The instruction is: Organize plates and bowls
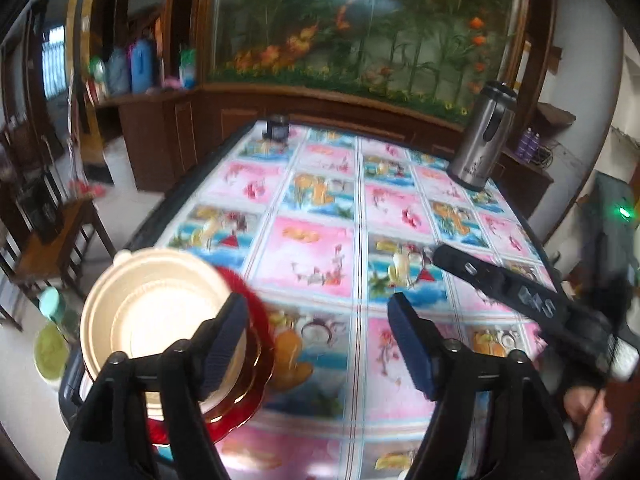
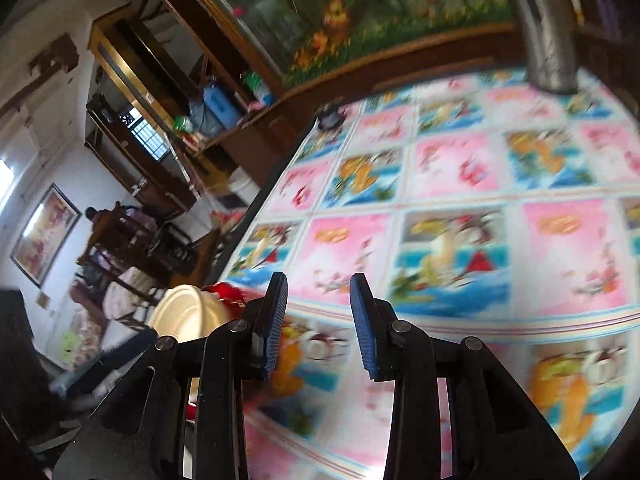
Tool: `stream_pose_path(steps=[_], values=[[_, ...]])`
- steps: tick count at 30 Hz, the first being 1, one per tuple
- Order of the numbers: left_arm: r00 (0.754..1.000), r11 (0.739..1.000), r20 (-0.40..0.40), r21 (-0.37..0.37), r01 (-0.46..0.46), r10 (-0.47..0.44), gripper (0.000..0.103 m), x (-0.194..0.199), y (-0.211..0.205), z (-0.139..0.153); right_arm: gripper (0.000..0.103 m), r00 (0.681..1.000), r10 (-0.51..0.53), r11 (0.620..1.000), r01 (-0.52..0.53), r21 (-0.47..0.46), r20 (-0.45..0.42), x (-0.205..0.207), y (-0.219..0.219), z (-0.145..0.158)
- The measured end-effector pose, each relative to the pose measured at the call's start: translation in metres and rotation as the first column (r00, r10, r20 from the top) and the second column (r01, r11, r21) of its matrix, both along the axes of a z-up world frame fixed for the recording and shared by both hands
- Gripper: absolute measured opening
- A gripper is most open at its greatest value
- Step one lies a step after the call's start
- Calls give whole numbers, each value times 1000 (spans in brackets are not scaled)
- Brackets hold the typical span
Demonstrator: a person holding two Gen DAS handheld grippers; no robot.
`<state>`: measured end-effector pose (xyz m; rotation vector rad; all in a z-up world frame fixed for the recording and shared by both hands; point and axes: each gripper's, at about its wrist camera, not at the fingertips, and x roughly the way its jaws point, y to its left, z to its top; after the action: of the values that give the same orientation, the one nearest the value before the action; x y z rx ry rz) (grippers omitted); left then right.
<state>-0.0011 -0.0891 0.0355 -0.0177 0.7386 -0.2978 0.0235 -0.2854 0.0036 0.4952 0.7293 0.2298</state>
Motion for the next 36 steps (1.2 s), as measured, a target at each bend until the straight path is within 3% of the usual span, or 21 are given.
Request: stream_pose_path(steps=[3,6,12,18,25,36], values=[[993,997,111,68,-35,27,81,-16,-16,9,32,997,-24,998,28,-58,73,-28,-11,6],[984,993,174,101,-56,38,82,-26,-26,15,32,991,-38,994,50,-92,130,-51,-20,9],[972,990,212,72,-119,102,83,-40,-12,21,32,985,16,997,-3,-76,171,-70,-11,10],[949,971,226,46,-235,219,86,-53,32,23,33,967,174,983,-161,-85,183,-72,48,13],[909,925,218,55,-376,356,90,-63,89,17,33,932,339,941,-334,-65,128,-65,119,-4],[874,892,189,-33,-451,448,91,-73,138,9,33,886,445,894,-431,-125,129,-74,175,2]])
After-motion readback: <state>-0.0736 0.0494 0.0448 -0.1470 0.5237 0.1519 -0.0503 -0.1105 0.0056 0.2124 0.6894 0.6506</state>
